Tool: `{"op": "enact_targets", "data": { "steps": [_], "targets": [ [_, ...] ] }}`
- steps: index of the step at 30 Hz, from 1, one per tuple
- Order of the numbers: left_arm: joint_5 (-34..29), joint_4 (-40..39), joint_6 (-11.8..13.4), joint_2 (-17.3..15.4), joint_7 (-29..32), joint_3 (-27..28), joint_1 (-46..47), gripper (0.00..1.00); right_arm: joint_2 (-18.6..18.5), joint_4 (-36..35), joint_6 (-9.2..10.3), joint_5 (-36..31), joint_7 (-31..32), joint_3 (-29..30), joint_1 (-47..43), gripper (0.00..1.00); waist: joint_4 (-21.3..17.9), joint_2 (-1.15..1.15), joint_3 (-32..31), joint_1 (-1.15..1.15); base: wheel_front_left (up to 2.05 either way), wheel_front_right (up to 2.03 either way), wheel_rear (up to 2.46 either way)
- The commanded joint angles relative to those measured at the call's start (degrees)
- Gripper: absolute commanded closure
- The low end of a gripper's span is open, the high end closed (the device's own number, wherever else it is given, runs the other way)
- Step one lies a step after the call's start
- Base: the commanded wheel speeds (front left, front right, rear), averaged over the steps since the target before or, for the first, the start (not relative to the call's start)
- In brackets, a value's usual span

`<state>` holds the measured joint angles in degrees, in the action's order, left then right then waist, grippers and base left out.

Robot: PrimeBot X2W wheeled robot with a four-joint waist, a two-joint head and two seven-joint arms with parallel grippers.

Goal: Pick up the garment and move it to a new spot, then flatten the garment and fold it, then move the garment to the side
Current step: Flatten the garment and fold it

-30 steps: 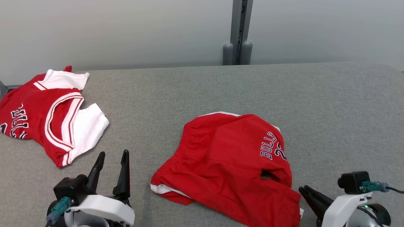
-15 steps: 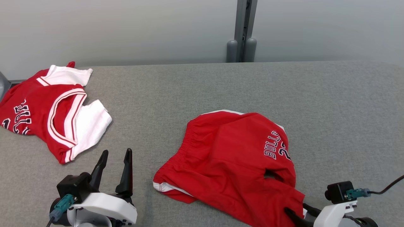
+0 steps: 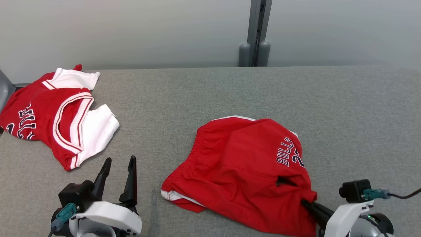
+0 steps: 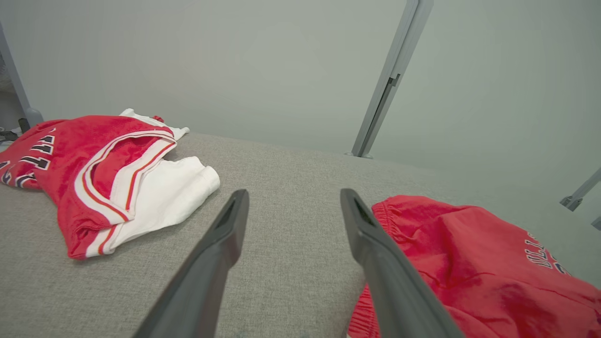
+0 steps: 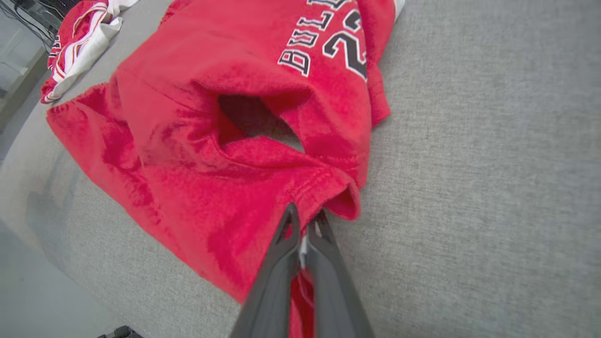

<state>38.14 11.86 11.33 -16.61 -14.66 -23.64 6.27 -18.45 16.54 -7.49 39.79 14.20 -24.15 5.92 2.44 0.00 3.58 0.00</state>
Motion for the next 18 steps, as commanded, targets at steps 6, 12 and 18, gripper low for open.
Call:
{"op": "enact_targets", "data": {
  "steps": [6,12,18],
  "targets": [
    [-0.04,-0.19,0.0,-0.04,-0.12,-0.26,1.11,0.0,-1.12,-0.49,-0.01,2.77,-2.41,0.61,3.35,1.0,-0.21,0.0,0.56,0.0,0.0,0.0,0.0],
    [-0.57,-0.2,-0.26,0.41,-0.01,-0.98,2.39,0.0,-3.0,1.86,-0.01,10.43,-1.39,0.26,9.18,1.0,0.78,0.0,2.78,0.0,0.0,0.0,0.0],
    [-1.17,0.12,-0.4,1.24,0.02,-1.79,4.28,0.0,-4.8,7.24,-0.01,18.38,1.3,-1.34,16.48,0.85,2.27,0.0,5.63,0.0,0.0,0.0,0.0]
  ]
}}
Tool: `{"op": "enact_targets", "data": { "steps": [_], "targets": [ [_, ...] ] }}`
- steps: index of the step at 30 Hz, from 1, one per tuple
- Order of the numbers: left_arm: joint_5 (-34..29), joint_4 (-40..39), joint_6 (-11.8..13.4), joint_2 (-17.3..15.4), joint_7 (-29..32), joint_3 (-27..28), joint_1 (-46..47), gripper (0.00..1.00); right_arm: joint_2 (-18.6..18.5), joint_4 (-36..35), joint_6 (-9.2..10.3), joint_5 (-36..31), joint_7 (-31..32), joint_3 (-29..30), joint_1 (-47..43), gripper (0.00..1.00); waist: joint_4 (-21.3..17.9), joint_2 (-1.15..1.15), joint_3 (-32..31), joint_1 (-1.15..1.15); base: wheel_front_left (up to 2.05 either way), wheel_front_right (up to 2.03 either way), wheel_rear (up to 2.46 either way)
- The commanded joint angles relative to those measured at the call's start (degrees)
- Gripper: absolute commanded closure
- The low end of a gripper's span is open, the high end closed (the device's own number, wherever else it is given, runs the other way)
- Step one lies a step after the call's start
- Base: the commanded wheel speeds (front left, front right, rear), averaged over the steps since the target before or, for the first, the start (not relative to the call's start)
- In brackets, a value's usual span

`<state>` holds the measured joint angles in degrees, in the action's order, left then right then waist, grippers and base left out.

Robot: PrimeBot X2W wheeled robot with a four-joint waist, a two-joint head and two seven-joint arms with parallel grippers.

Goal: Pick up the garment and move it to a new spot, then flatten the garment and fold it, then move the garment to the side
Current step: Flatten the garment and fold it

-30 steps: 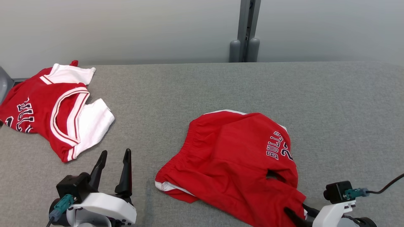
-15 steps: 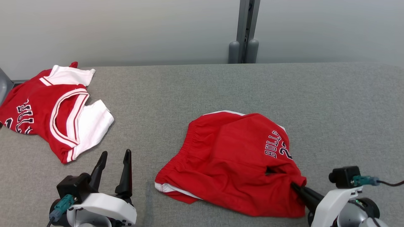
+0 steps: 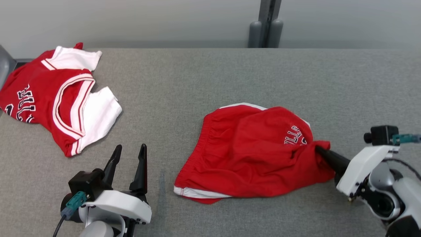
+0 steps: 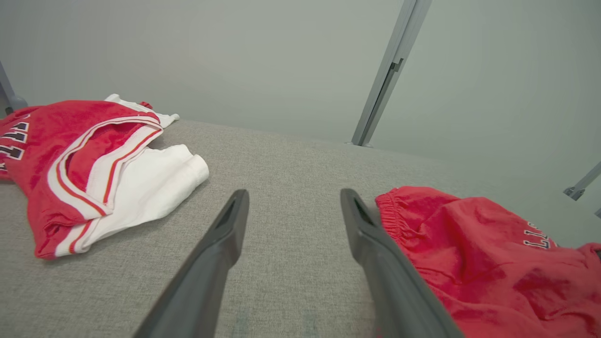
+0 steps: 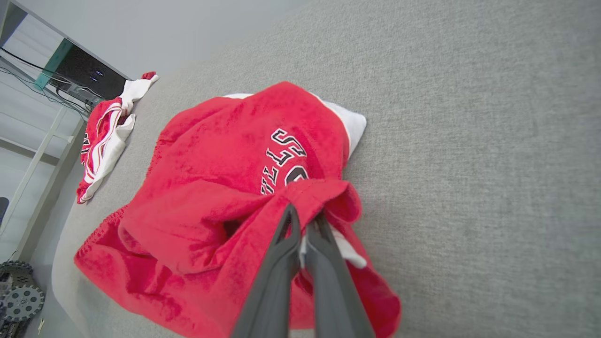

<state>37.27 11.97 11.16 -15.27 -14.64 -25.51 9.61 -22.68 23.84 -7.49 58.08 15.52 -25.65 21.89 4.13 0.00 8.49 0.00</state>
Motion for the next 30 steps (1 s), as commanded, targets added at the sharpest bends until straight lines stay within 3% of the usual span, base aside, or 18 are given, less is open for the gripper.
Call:
{"op": "enact_targets", "data": {
  "steps": [1,2,5,6,12,18,25,30],
  "targets": [
    [-0.45,0.1,-0.31,0.12,-0.03,-0.05,1.27,0.0,-0.83,0.83,-0.01,1.13,0.39,-0.21,1.88,0.76,0.81,0.0,1.12,0.0,0.0,0.0,0.0],
    [-0.55,0.28,-0.37,0.24,-0.06,-0.13,1.49,0.0,-0.95,1.79,-0.01,2.04,0.68,-0.74,3.13,0.74,0.98,0.0,1.44,0.0,0.0,0.0,0.0],
    [-0.72,0.7,-0.45,0.56,-0.15,-0.28,2.08,0.0,-1.4,4.46,-0.01,4.24,0.99,-2.32,6.74,0.43,1.24,0.0,2.2,0.0,0.0,0.0,0.0],
    [-0.8,0.91,-0.53,0.63,-0.18,-0.37,2.21,0.0,-1.74,5.51,-0.01,4.38,0.86,-2.94,7.71,0.01,1.27,0.0,2.25,0.0,0.0,0.0,0.0],
    [-0.67,2.41,-1.08,0.9,-0.28,-0.78,2.14,0.0,-1.92,8.81,-0.01,6.12,-3.81,-6.17,9.88,0.0,0.65,0.0,0.18,0.0,0.0,0.0,0.0],
    [0.01,3.17,-1.37,0.33,-0.35,-0.47,0.07,0.0,-4.94,5.27,-0.01,5.45,-12.96,-9.6,5.69,0.0,-1.27,0.0,-3.54,0.0,0.0,0.0,0.0],
    [0.51,2.52,-1.22,-0.07,-0.43,-0.11,-1.8,0.0,-9.29,-1.18,-0.01,0.56,-25.24,-12.69,-1.59,0.0,-2.83,0.0,-6.26,0.0,0.0,0.0,0.0],
    [0.64,1.95,-1.19,-0.37,-0.45,-0.07,-2.09,0.0,-7.69,-2.46,-0.01,-3.81,-28.31,-14.97,-4.87,0.0,-2.49,0.0,-6.47,0.0,0.0,0.0,0.0]
  ]
}}
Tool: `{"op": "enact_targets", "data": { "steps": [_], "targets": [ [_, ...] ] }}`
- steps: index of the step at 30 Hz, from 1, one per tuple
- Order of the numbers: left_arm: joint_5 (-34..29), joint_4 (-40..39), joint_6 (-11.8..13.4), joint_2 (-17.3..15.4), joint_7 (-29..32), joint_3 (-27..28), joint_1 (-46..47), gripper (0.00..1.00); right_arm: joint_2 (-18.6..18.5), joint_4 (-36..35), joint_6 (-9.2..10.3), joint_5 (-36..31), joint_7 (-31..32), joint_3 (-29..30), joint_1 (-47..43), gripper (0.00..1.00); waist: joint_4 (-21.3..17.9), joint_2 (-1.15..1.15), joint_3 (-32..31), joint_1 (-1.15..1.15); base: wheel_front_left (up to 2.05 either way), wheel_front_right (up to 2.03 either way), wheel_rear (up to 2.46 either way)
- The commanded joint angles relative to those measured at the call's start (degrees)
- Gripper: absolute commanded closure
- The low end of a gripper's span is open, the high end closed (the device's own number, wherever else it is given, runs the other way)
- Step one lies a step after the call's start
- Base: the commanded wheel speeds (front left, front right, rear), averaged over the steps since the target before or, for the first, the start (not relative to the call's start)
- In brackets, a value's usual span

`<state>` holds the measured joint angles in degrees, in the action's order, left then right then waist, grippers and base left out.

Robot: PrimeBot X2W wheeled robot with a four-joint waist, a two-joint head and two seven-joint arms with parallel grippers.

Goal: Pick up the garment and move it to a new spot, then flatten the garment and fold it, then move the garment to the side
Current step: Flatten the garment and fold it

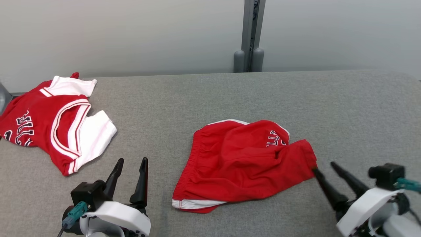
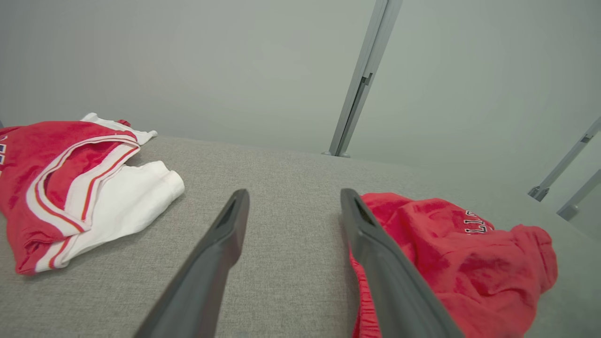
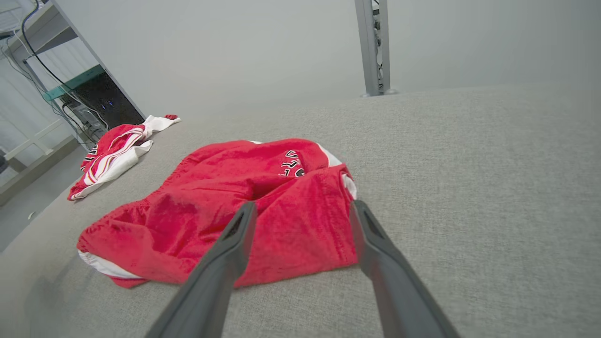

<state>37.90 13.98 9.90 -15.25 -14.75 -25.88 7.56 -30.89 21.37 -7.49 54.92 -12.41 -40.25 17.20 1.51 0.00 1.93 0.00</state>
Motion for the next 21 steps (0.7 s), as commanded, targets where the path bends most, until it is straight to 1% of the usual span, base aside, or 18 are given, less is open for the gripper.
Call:
{"op": "enact_targets", "data": {
  "steps": [1,3,8,10,14,16,21],
  "targets": [
    [-0.02,-0.16,0.09,-0.37,-0.33,0.23,-0.01,0.0,0.78,0.58,-0.01,-1.5,-0.38,-0.7,-0.33,0.0,0.37,0.0,0.2,0.0,0.0,0.0,0.0],
    [-0.07,-0.24,0.13,-0.34,-0.27,0.11,0.08,0.0,1.34,1.32,-0.01,-2.05,0.23,-1.17,-0.41,0.0,0.68,0.0,0.34,0.0,0.0,0.0,0.0],
    [-0.07,-0.38,0.2,-0.14,-0.11,-0.09,0.62,0.0,4.97,6.77,-0.01,-5.59,4.1,-2.44,2.0,0.0,2.38,0.0,1.13,0.0,0.0,0.0,0.0],
    [-0.14,-0.21,0.18,-0.05,-0.07,-0.24,0.76,0.0,5.16,9.26,0.0,-7.53,5.89,-2.71,2.93,0.0,3.1,0.0,1.38,0.0,0.0,0.0,0.0],
    [-0.16,-0.06,0.1,0.22,-0.1,-0.49,0.84,0.0,6.78,14.39,-0.01,-10.39,7.73,0.04,3.52,0.0,4.05,0.0,1.55,0.0,0.0,0.0,0.0],
    [-0.07,0.06,0.0,0.29,-0.14,-0.51,0.73,0.0,6.91,16.22,-0.01,-11.56,8.46,1.81,3.46,0.0,4.3,0.0,1.67,0.0,0.0,0.0,0.0],
    [-0.12,0.03,0.13,0.16,-0.17,-0.44,0.96,0.0,7.88,17.4,-0.01,-14.03,9.31,5.06,2.84,0.0,4.5,0.0,2.2,0.0,0.0,0.0,0.0]
  ]
}}
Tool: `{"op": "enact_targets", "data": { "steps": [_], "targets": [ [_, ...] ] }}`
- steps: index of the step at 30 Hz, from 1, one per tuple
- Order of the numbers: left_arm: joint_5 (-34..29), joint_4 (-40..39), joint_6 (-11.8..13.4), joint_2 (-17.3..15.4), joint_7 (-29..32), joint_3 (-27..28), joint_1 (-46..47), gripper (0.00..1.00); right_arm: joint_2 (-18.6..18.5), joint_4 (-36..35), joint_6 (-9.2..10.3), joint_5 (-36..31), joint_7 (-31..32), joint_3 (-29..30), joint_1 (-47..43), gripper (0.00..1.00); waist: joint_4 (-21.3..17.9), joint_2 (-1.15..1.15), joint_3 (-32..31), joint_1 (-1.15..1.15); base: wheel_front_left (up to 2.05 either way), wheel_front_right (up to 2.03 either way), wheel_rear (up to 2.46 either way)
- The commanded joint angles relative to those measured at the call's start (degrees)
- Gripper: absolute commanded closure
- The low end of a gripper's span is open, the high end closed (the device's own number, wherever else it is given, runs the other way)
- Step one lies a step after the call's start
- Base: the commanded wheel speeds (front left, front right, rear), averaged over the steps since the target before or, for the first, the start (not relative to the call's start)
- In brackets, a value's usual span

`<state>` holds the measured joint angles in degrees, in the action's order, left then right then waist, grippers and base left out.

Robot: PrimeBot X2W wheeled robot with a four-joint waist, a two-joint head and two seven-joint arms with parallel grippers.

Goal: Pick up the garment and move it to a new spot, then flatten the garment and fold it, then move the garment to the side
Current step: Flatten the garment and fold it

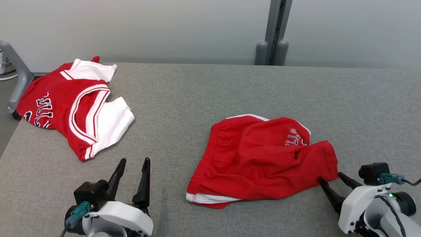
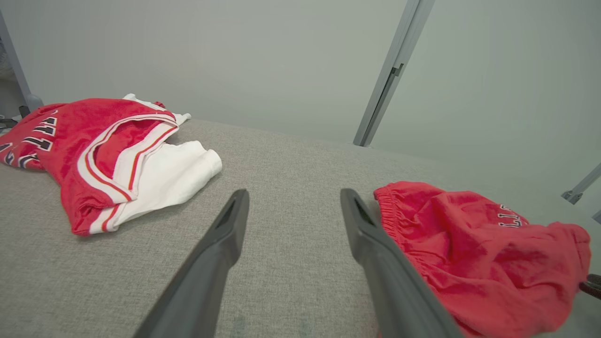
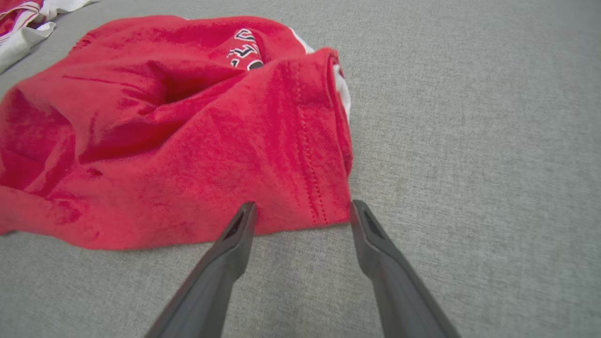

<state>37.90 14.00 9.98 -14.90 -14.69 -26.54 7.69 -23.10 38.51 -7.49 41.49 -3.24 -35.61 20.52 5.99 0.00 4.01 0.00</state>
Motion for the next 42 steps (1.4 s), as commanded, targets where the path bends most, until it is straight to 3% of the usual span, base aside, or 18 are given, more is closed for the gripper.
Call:
{"op": "enact_targets", "data": {
  "steps": [1,12,13,14,15,16,17,25,29,35,42],
  "targets": [
    [-0.18,-0.03,0.07,-0.22,-0.22,0.17,0.96,0.0,0.2,0.3,-0.01,-1.05,0.08,1.07,-0.48,0.0,0.04,0.0,0.26,0.0,0.0,0.0,0.0],
    [-0.15,0.22,0.13,-0.65,0.24,-0.23,1.75,0.0,2.37,1.23,-0.01,-3.88,1.81,5.51,-0.27,0.0,0.38,0.0,0.87,0.0,0.0,0.0,0.0],
    [-0.1,0.18,0.21,-0.7,0.28,-0.28,1.81,0.0,2.6,1.56,-0.01,-4.03,2.14,5.78,-0.12,0.05,0.41,0.0,0.92,0.0,0.0,0.0,0.0],
    [-0.11,0.19,0.28,-0.76,0.24,-0.3,1.85,0.0,2.81,1.61,-0.01,-4.06,2.32,5.77,-0.05,0.41,0.41,0.0,0.92,0.0,0.0,0.0,0.0],
    [-0.09,0.19,0.24,-0.78,0.22,-0.32,1.88,0.0,2.95,1.65,-0.01,-4.11,2.45,5.76,0.02,0.61,0.42,0.0,0.91,0.0,0.0,0.0,0.0],
    [-0.07,0.19,0.29,-0.8,0.27,-0.36,1.91,0.0,2.99,1.64,-0.01,-4.25,2.53,5.69,0.09,0.9,0.43,0.0,0.91,0.0,0.0,0.0,0.0],
    [-0.04,0.17,0.35,-0.81,0.3,-0.38,1.91,0.0,3.03,1.6,-0.01,-4.36,2.58,5.54,0.11,1.0,0.43,0.0,0.9,0.0,0.0,0.0,0.0],
    [0.34,0.24,0.6,-1.01,0.31,-0.39,1.21,0.0,2.44,-2.16,-0.01,-4.48,3.27,4.45,-1.52,1.0,0.13,0.0,0.08,0.0,0.0,0.0,0.0],
    [0.64,0.29,0.72,-1.21,0.4,-0.42,0.36,0.0,1.91,-10.38,-0.01,0.39,6.19,3.79,-4.0,1.0,-0.27,0.0,-1.14,0.0,0.0,0.0,0.0],
    [0.87,0.1,0.67,-1.67,0.83,-0.66,-0.09,0.0,-2.58,-24.95,-0.01,8.84,12.37,4.76,-7.28,1.0,-0.35,0.0,-2.67,0.0,0.0,0.0,0.0],
    [0.96,-0.46,0.58,-1.52,0.8,-1.01,-0.25,0.0,-4.95,-33.25,-0.01,15.21,18.68,8.03,-8.04,1.0,0.68,0.0,-2.45,0.0,0.0,0.0,0.0]
  ]
}}
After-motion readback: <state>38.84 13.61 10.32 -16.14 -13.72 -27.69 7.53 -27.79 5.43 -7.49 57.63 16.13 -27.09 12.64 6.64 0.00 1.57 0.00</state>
